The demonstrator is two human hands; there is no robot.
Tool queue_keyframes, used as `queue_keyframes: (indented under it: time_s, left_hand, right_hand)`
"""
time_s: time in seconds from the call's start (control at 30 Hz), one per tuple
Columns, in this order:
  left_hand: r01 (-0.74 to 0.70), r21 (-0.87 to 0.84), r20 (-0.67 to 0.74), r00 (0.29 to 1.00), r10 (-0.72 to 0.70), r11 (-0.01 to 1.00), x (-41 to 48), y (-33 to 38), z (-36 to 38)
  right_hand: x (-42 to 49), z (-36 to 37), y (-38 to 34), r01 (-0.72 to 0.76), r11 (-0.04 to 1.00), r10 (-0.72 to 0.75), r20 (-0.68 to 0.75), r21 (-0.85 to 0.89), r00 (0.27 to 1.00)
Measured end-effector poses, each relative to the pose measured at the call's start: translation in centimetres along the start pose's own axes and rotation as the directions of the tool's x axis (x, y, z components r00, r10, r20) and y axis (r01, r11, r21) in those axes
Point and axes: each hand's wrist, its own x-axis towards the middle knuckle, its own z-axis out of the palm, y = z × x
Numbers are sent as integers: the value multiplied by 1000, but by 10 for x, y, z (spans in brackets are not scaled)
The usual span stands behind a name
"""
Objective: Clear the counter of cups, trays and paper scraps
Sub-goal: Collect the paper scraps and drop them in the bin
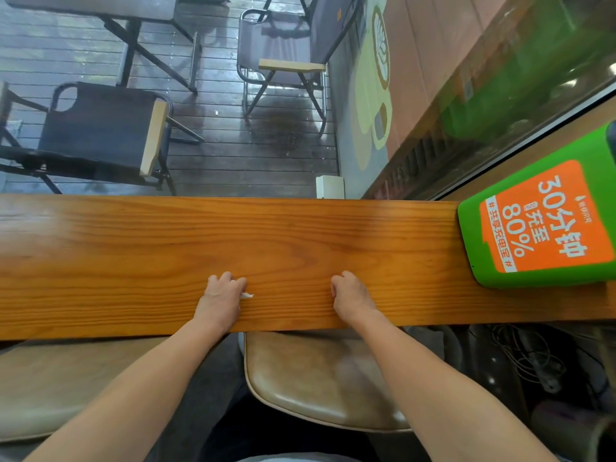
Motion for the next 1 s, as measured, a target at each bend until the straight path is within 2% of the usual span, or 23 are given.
queue_keyframes:
  time_s: [0.13, 0.37, 0.5, 0.63, 0.73, 0.93, 1.0]
  left_hand:
    - [-29, -37, 40, 999, 30, 999, 2, 10, -2]
    - [-85, -130, 78, 992, 96, 988, -3, 44, -25]
    - [-209, -56, -35, 978, 208, 976, -7, 70, -46]
    - [-378, 96, -94, 918, 386, 921, -1, 111, -66]
    - [-480, 139, -110, 862, 495, 866, 0, 155, -75]
    - [-682, 216, -43, 708, 705, 698, -32, 255, -77]
    - [-715, 235, -6, 676, 737, 658, -47, 290, -70]
  right_hand:
    - [3, -3, 11, -33, 996, 32, 15, 85, 999]
    - [-10, -21, 23, -70, 991, 64, 57, 110, 996]
    - [-34, -44, 26, -96, 979, 94, 15, 180, 995]
    - [-68, -63, 37, -133, 917, 183, -101, 376, 978]
    - [-100, -74, 56, -171, 889, 273, -193, 424, 942]
    - [-171, -84, 113, -259, 827, 435, -277, 498, 857]
    - [-192, -81, 135, -272, 800, 483, -307, 535, 820]
